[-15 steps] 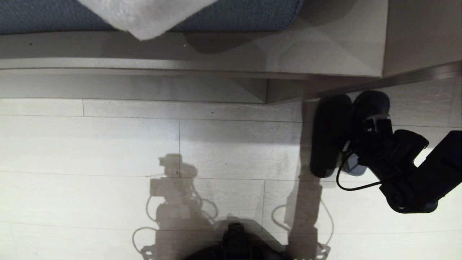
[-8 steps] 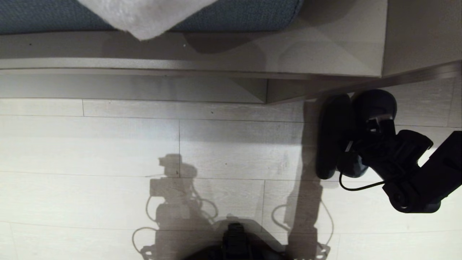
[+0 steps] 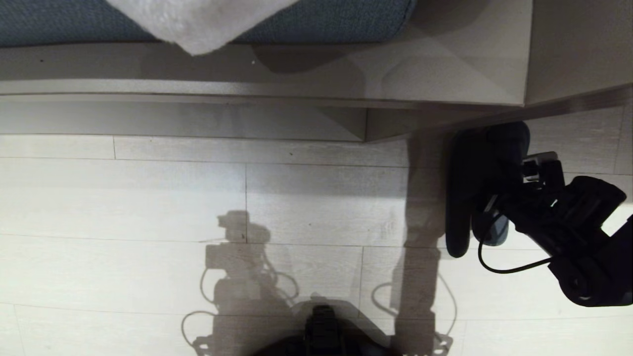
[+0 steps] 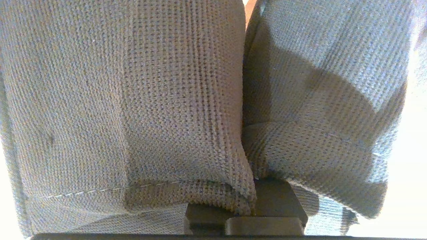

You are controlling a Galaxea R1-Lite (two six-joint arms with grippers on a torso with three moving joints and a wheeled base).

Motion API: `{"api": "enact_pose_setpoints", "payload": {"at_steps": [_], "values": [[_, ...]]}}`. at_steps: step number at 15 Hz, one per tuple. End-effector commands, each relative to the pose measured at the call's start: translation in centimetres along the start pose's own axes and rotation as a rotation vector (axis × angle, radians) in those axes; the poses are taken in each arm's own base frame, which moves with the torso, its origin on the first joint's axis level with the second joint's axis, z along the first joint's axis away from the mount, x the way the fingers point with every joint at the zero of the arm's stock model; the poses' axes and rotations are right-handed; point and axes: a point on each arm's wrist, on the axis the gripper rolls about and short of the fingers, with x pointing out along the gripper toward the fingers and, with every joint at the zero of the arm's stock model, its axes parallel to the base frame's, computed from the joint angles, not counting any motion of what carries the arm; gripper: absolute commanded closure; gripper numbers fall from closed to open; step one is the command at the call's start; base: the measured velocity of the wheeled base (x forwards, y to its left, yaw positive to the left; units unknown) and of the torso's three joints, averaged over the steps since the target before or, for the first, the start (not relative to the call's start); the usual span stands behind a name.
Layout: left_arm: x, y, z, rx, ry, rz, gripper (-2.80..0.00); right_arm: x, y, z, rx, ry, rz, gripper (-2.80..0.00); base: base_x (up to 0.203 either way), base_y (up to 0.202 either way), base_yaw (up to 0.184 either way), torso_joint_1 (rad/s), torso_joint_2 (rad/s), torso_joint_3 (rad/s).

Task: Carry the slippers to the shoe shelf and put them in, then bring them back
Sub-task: Pick up the slippers on the floor, then place the slippers into the shoe cabinet

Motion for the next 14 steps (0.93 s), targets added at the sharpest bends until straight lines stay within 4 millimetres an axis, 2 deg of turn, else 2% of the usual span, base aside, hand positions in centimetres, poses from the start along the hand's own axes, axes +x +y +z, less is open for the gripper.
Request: {"api": "enact_pose_setpoints", "payload": {"at_steps": [1,10,14], "values": [[0.0,0.0,0.0,0.0,0.0,0.0,0.0,-2.2,0.4,2.4,-0.008,-0.045,0.006,0.0,0.0,0.0,0.0,0.0,0.0,0.0],[0.0,0.0,0.0,0.001,0.0,0.0,0.0,-12.9,3.0,6.1,0.005,-0.051,0.061,0.0,0.0,0.0,0.0,0.0,0.0,0.0],[0.0,0.0,0.0,0.001,0.0,0.0,0.0,-16.3,3.8,6.1,0.02,0.006,0.067,0.0,0.0,0.0,0.0,0.0,0.0,0.0]]}}
